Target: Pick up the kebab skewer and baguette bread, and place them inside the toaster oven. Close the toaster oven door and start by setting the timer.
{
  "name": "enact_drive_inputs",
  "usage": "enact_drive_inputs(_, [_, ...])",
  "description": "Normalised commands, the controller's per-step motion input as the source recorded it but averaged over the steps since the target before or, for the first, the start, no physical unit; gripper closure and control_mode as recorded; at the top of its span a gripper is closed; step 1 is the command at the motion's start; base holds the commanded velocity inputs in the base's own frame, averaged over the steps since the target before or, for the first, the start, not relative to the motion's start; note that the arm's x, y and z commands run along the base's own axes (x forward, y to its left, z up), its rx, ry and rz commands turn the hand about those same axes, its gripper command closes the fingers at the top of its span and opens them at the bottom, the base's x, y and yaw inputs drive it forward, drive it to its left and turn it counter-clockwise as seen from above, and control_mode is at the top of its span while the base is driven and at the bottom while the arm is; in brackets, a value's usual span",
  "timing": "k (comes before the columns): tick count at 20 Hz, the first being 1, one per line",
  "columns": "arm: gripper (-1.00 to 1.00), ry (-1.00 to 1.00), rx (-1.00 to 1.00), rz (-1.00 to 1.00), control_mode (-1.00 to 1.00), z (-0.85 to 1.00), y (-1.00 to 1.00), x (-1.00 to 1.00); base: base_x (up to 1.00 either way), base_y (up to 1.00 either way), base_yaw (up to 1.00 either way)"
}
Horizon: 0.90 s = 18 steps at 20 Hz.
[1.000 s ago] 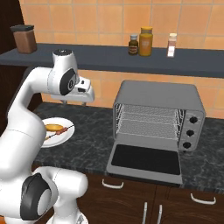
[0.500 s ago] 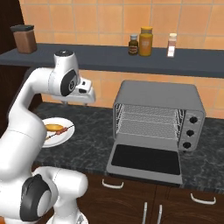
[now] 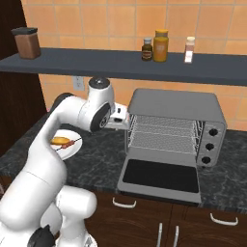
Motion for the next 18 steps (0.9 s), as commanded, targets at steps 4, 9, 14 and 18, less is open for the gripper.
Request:
enact_drive_inputs(4, [-1.0,-0.46,0.03,0.01,-1.0,-0.74,-0.99,-0.02,0.0,0.0,0.0])
enact_drive_inputs(9, [-1.0,-0.18,0.11,0.01,-1.0,-0.54,-0.92,0.25,0.0,0.0,0.0])
enact_drive_inputs(14, [-1.0,-0.22,0.13,0.06,-1.0,-0.32,-0.89,0.39,0.0,0.0,0.0])
enact_drive_inputs(18, [-1.0,-0.18,0.11,0.1,-1.0,-0.04,-0.55,0.48,0.0,0.0,0.0])
